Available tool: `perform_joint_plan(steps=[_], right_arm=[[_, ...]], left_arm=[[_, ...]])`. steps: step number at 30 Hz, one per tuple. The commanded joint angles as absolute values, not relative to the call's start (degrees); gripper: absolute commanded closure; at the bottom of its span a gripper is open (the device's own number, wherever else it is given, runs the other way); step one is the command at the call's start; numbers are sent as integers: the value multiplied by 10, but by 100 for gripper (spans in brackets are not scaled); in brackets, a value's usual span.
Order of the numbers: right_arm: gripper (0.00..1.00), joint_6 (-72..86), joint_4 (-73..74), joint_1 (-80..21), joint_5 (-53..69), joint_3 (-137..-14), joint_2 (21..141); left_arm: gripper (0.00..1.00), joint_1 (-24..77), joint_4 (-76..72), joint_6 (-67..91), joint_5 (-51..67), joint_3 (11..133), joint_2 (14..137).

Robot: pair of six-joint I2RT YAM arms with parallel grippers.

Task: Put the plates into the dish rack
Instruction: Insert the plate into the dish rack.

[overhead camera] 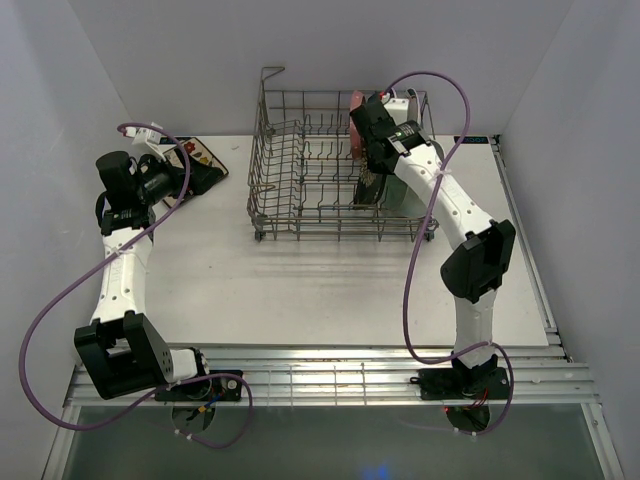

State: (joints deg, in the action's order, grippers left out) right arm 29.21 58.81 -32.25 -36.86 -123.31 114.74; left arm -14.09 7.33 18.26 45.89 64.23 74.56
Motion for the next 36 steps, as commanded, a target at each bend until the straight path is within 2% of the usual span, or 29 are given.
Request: perform_joint_plan(steps=[1,16,22,26,27,31,36], right_arm=[[82,296,535,-320,-386,-1278,1136],[85,249,538,-308,-319,-1317,1177],[77,234,551,-308,-294,-1319,1177],[75,230,565,-308,-287,-1318,1177],[76,229,569,-308,-285,-1319,1177],[92,233,594,-308,-294,-1318,1168],[92,242,599,-308,-303,-1282,1136]], left_arm=[[2,-142,74,182,468,656,741],[2,-143,82,179,460,662,746],[2,-143,84,178,461,662,749],[2,-143,84,178,461,661,745],[2,-143,84,178,461,660,744],[2,-143,84,178,461,660,745],[2,-143,85,178,461,659,749]])
